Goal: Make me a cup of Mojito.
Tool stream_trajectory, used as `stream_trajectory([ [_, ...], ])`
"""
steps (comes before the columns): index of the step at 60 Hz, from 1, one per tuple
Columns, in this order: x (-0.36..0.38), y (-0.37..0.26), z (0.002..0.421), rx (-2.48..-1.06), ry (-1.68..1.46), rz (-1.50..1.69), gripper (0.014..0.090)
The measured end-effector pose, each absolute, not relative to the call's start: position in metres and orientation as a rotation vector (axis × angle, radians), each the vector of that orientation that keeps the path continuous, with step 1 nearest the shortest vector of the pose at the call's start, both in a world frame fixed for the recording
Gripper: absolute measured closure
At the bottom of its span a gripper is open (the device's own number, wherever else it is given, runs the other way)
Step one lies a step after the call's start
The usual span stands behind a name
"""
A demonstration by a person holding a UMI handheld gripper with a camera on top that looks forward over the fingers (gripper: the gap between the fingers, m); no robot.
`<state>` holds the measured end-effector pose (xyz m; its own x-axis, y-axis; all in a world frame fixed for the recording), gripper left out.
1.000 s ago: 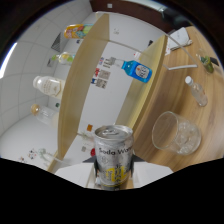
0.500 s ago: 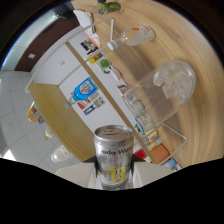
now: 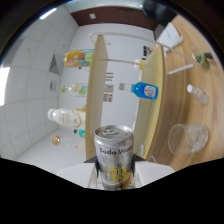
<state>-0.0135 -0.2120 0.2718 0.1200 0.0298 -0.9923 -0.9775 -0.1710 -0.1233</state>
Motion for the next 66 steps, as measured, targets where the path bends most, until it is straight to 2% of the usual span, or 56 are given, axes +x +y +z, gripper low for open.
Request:
stream_trajectory([
  [9,-0.02,-0.209,0.292,-1.508,0.616,0.793,0.0531],
  [14,-0.03,-0.206,0.289,-1.553,0.423,0.587,0.0532],
  [20,-0.043,-0.199,0.27,-1.592,0.256,0.394,0.0536],
  [27,-0.061,-0.191,0.227,-1.659,0.109,0.272,0.0536],
  [42,-0.079,-0.184,0.136,-1.807,-0.001,0.191,0.0536],
  [66,-0.09,-0.182,0.085,-1.903,-0.013,0.156,0.0536],
])
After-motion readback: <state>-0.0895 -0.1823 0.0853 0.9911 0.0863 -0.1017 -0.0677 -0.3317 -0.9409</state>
